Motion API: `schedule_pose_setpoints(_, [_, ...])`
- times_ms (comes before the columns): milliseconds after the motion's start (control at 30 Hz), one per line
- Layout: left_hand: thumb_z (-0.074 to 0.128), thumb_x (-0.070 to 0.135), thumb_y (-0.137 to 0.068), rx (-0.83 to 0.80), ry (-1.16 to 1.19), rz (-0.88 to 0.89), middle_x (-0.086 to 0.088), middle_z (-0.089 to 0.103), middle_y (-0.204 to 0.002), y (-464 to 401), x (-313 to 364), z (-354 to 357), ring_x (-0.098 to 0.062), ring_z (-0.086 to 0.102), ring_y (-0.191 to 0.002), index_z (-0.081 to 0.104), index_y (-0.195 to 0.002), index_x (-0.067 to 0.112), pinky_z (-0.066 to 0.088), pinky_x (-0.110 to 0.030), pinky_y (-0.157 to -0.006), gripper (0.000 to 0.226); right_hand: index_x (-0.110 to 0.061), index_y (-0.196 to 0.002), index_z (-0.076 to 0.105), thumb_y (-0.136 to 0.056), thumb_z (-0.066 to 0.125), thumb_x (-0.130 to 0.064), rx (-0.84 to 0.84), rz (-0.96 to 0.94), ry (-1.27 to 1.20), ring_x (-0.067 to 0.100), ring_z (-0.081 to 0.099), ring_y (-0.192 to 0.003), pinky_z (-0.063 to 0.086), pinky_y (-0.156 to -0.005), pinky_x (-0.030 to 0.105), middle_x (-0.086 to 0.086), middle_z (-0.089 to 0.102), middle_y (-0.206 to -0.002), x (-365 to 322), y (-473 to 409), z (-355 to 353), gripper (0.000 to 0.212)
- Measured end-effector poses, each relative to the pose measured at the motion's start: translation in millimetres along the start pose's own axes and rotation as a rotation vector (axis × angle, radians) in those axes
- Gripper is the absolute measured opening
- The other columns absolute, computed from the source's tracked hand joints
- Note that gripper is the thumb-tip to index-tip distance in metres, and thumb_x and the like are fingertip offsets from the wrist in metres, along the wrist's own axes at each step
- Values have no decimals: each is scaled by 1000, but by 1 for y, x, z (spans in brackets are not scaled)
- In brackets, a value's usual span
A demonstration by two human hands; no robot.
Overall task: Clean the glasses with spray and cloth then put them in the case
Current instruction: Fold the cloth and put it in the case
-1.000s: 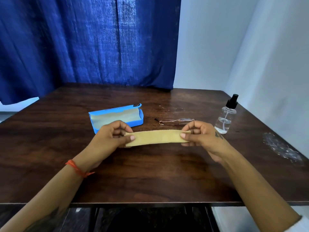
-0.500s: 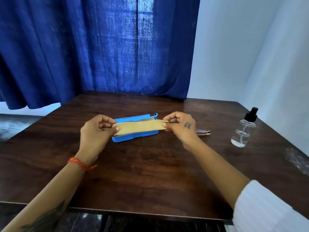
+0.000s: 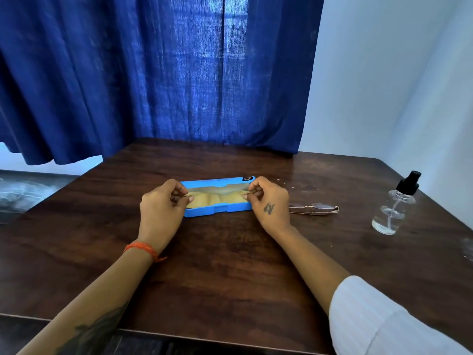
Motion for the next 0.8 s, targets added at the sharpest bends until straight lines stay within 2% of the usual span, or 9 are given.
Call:
schedule_pose_setpoints(133, [76,10,-71,1,-24,17,-5,65,-72,0,-2,2,-20,62,-67,61,-77,11,55,-39,-70,16,-11,-84,64,-71,76,-9,72,-47,88,16,60,-76,51,-72,27,5,62,-91,-4,4,-5,18])
schedule_pose_setpoints(233, [76,11,-71,-14,-40,12,-6,66,-73,0,-3,5,-20,62,-67,61,-77,11,55,-39,-71,16,-8,-87,66,-72,70,-3,62,-236,121,24,61,-83,44,-79,25,9,64,-91,-22,15,0,17])
schedule_pose_setpoints(333, [76,11,-71,-23,-75,49,-6,66,-73,0,0,5,-19,61,-66,61,-77,11,54,-36,-68,16,-6,-115,61,-81,65,-22,-241,-340,220,31,57,-107,38,-98,32,14,65,-112,-33,24,23,38])
schedule_pose_setpoints(400, [75,9,-71,-15,-119,102,-6,66,-73,-1,4,5,-18,60,-65,61,-77,11,53,-36,-66,15,-13,-131,49,-89,45,-47,-436,-329,321,28,46,-124,30,-109,40,12,55,-131,-30,29,35,54])
schedule_pose_setpoints(467, [74,7,-71,-10,-158,148,-7,66,-76,-3,7,5,-17,58,-64,61,-77,9,53,-36,-65,15,-20,-137,41,-82,19,-62,-497,-317,390,24,38,-131,21,-113,40,8,47,-140,-27,30,37,72])
schedule_pose_setpoints(533, [74,5,-71,-12,-179,191,-9,63,-82,-3,9,7,-14,54,-66,61,-78,7,52,-36,-62,14,-23,-141,34,-78,9,-65,-529,-310,394,23,32,-135,15,-114,38,6,40,-145,-25,32,36,79])
schedule_pose_setpoints(633, [73,2,-71,-14,-212,251,-12,57,-89,2,12,7,-18,54,-70,63,-81,5,47,-30,-60,14,-22,-144,27,-84,14,-61,-574,-308,359,22,24,-138,8,-115,37,6,32,-150,-25,33,34,73])
schedule_pose_setpoints(733, [67,8,-77,-67,-285,414,-10,63,-82,9,16,7,-25,60,-70,67,-79,6,44,-29,-64,2,-23,-145,26,-87,20,-57,-588,-316,325,21,22,-139,4,-115,35,5,31,-151,-25,33,31,67])
schedule_pose_setpoints(800, [53,27,-82,-154,-402,505,-4,68,-78,15,13,13,-25,65,-67,69,-79,12,43,-33,-71,22,-23,-145,26,-92,26,-55,-586,-321,313,20,22,-139,3,-115,34,4,30,-151,-24,33,31,62])
Point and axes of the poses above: each hand's wrist, its own y-axis away from the middle knuckle, its own z-axis out of the palm, x = y × z, the point moved 5 cm from there along -y, towards the middle knuckle
